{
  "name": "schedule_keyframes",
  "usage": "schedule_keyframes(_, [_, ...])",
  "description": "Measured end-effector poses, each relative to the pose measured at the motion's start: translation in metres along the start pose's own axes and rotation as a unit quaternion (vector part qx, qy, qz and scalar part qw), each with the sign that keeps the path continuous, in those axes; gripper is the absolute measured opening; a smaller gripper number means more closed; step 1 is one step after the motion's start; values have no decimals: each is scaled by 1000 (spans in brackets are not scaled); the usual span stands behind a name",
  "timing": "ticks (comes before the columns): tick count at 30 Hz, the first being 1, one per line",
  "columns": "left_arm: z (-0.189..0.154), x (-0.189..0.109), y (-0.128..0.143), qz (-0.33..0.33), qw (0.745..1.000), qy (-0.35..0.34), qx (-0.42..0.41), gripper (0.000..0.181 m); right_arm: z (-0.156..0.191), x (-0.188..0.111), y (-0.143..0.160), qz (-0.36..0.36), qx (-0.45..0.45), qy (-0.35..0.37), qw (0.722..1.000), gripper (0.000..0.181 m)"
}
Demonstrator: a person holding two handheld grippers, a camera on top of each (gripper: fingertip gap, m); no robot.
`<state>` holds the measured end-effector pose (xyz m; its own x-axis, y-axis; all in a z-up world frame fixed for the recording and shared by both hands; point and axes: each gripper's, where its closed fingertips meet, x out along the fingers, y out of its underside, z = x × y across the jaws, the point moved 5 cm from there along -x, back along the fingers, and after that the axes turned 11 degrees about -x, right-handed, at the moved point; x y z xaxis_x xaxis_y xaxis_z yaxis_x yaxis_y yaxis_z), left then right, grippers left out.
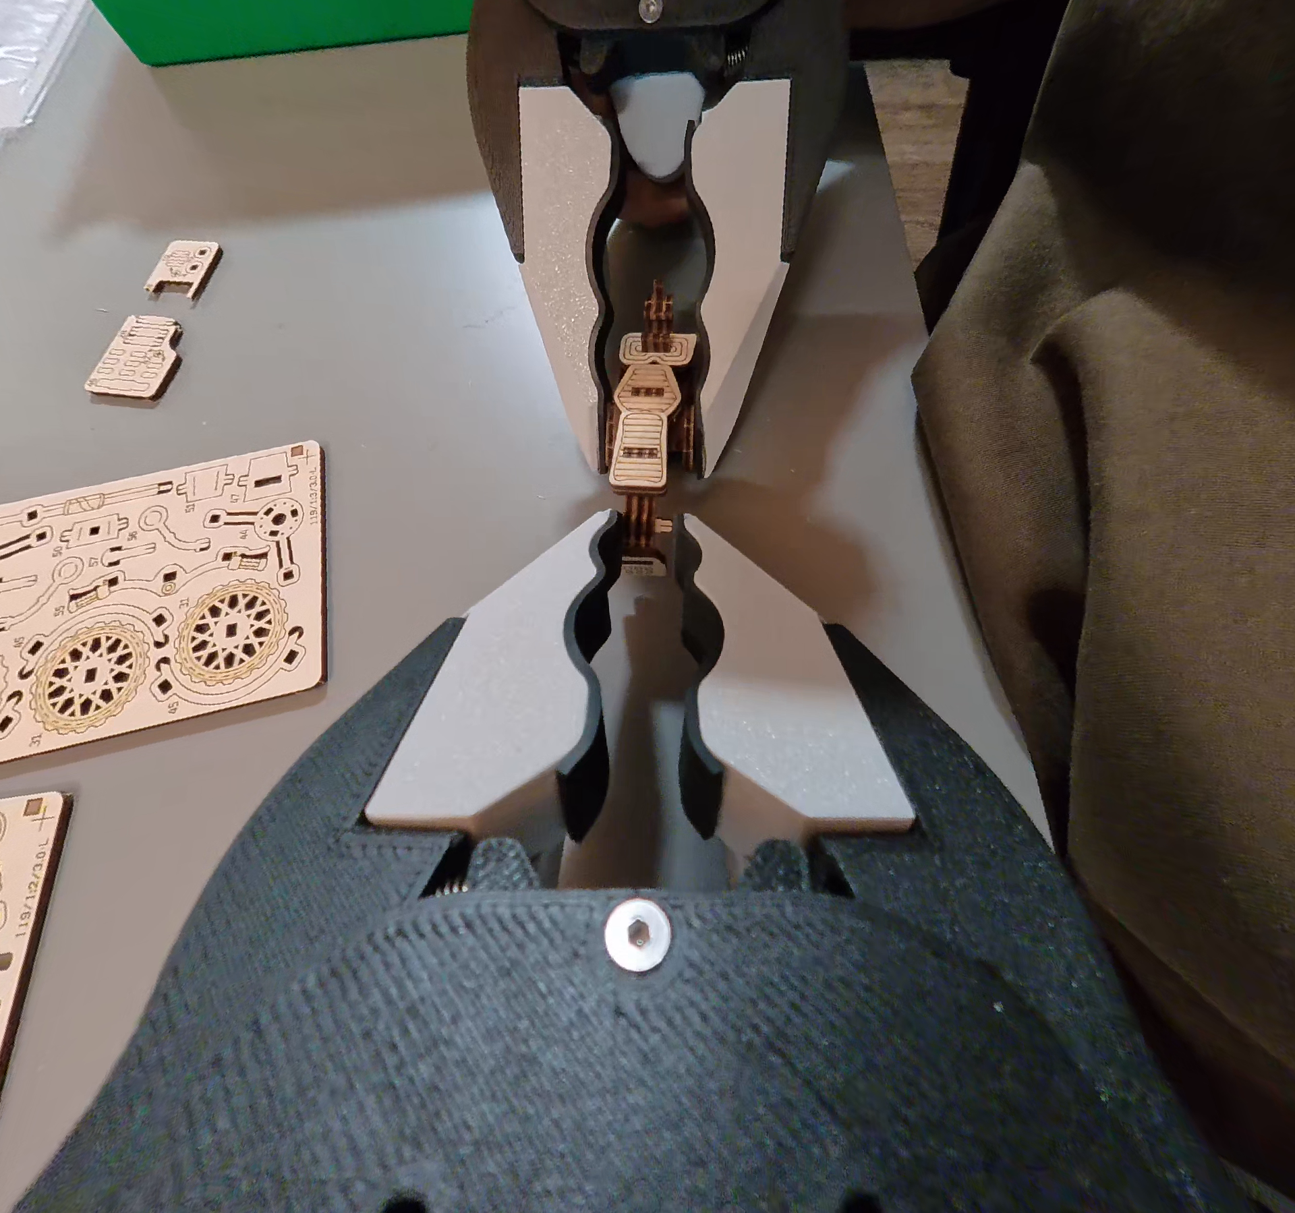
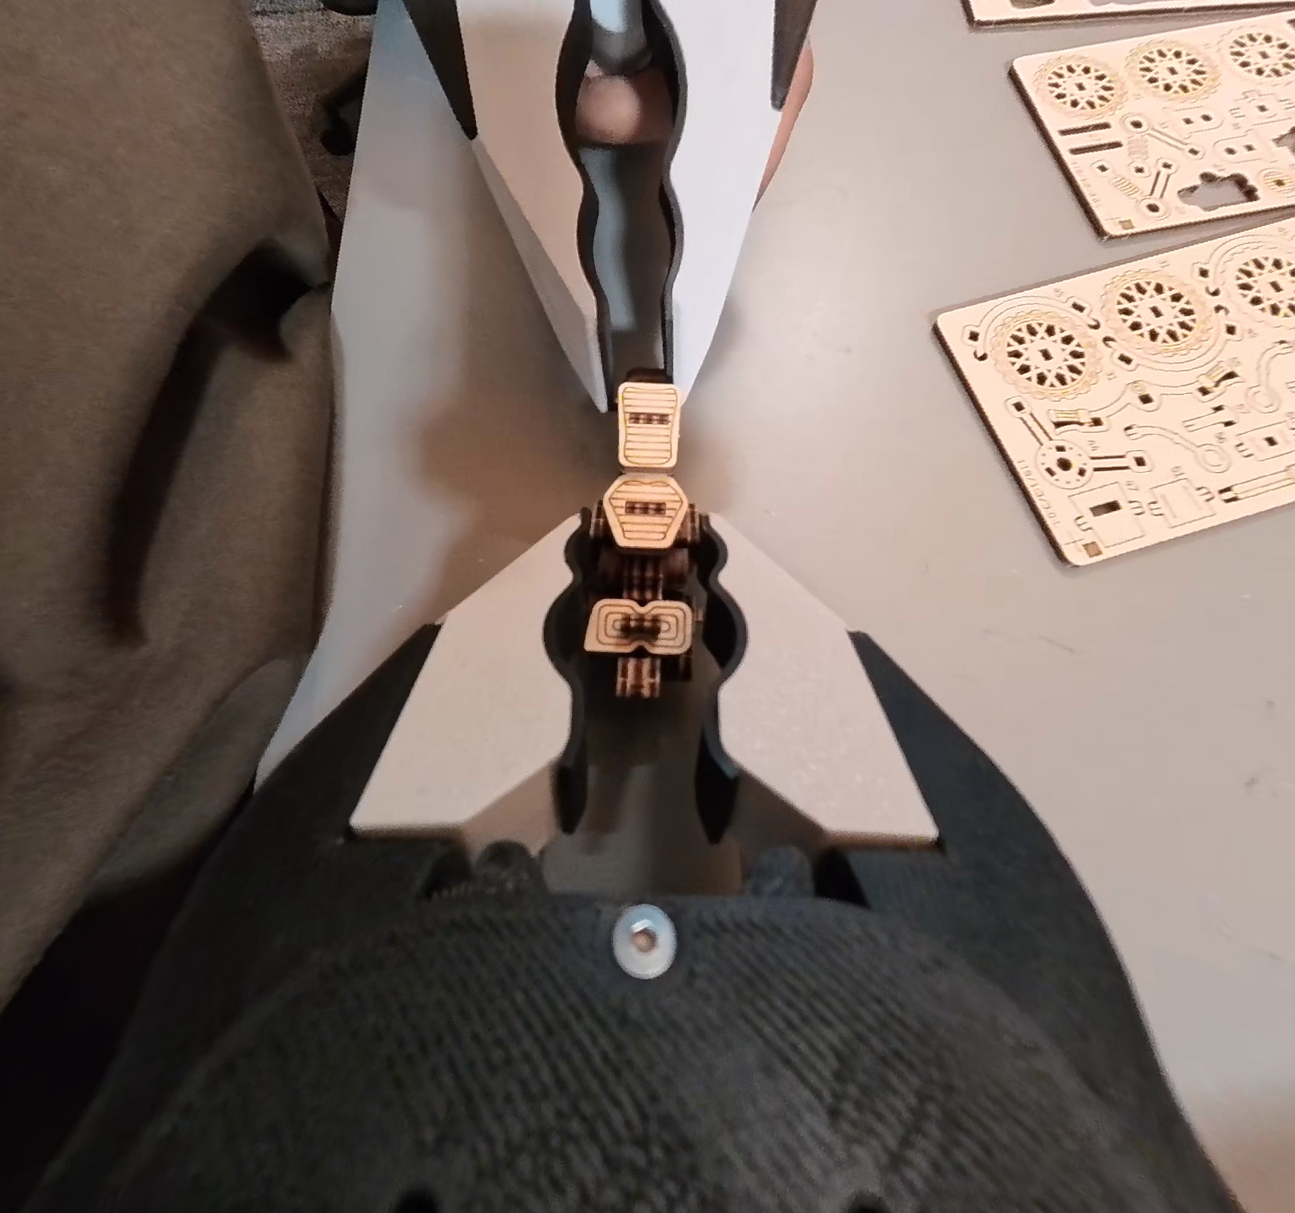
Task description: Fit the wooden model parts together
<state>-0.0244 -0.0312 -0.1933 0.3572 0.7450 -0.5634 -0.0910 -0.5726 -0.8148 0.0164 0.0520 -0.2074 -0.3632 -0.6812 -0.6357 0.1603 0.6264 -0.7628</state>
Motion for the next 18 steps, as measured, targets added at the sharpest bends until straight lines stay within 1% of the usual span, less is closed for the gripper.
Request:
schedule_keyframes(10, [-3,4,3,18,1000,-8,22,10,1,-1,0,-3,0,-7,1000,27])
schedule_keyframes(18, [-3,4,3,19,999,-10,30,10,1,-1,0,-2,0,-8,1000,27])
